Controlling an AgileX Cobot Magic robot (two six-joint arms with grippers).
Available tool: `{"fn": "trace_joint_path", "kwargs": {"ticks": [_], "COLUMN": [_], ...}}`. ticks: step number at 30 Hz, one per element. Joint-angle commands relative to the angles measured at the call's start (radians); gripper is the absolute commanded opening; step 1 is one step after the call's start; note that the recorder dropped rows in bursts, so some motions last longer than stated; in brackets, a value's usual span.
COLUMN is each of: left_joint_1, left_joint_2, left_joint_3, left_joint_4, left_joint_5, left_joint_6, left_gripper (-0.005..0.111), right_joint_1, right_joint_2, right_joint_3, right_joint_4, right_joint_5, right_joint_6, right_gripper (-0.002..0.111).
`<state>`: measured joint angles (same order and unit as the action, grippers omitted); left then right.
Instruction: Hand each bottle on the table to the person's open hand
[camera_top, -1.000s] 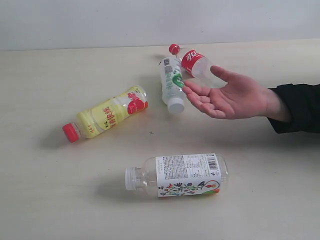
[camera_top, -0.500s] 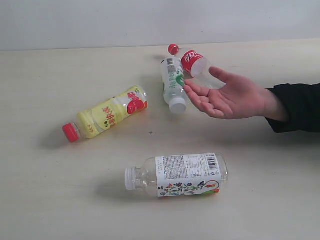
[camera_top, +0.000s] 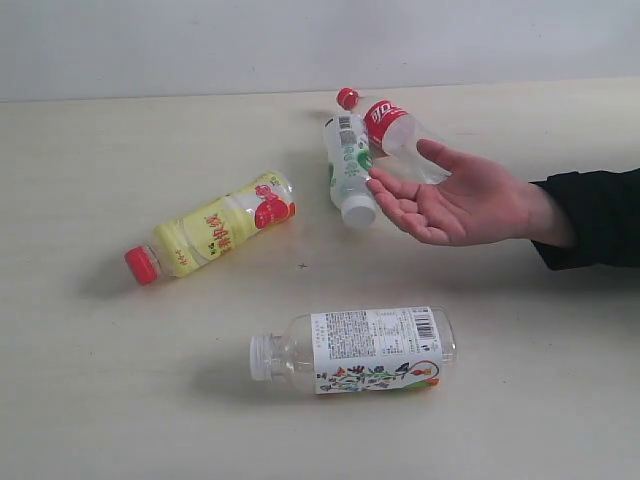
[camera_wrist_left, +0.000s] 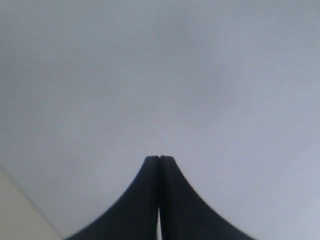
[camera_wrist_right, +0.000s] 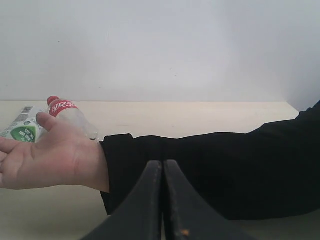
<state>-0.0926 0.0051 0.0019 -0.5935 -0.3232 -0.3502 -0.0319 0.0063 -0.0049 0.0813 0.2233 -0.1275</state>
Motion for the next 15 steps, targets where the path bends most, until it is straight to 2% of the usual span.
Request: {"fn": "trace_joint_path", "kwargs": {"ticks": [1,3,5,7,10,12,15], "left_joint_1": [0.004,0.004,0.004,0.004,0.004,0.004,0.004], "left_joint_2": [-0.005,-0.005,-0.005,0.024,0.152,0.261,0.475], "left_joint_3": [-0.038,-0.059,-0.096,-0.133,-0.215,-0.287,-0.407], "left_joint_4": [0.240,0.357,0.448,0.491,0.474,0.461,0.475], "left_joint_5": [-0.238,-0.376,-0.436,-0.488,-0.555,-0.571,-0.497], "left_joint_6": [-0.200,-0.205,-0.182,-0.120,-0.038,0.000,0.034], "left_gripper": [0.000,0.000,0.000,0.000,0.000,0.000,0.000], "right_joint_1": [-0.003,-0.003,-0.003,-0.003,-0.003,-0.003,-0.003], "right_joint_2": [-0.006,-0.006,-0.006,-0.006,-0.006,-0.006,-0.006], "right_joint_3": [0.005,0.005,0.005,0.005,0.005,0.005,0.005], "right_joint_4": [-0.003,-0.003,-0.003,-0.003,-0.003,-0.003,-0.003], "right_joint_5": [-0.002,-0.002,-0.002,-0.002,-0.002,-0.002,-0.002], "right_joint_6": [-0.002,-0.002,-0.002,-0.002,-0.002,-0.002,-0.002], "right_gripper": [0.000,0.000,0.000,0.000,0.000,0.000,0.000]}}
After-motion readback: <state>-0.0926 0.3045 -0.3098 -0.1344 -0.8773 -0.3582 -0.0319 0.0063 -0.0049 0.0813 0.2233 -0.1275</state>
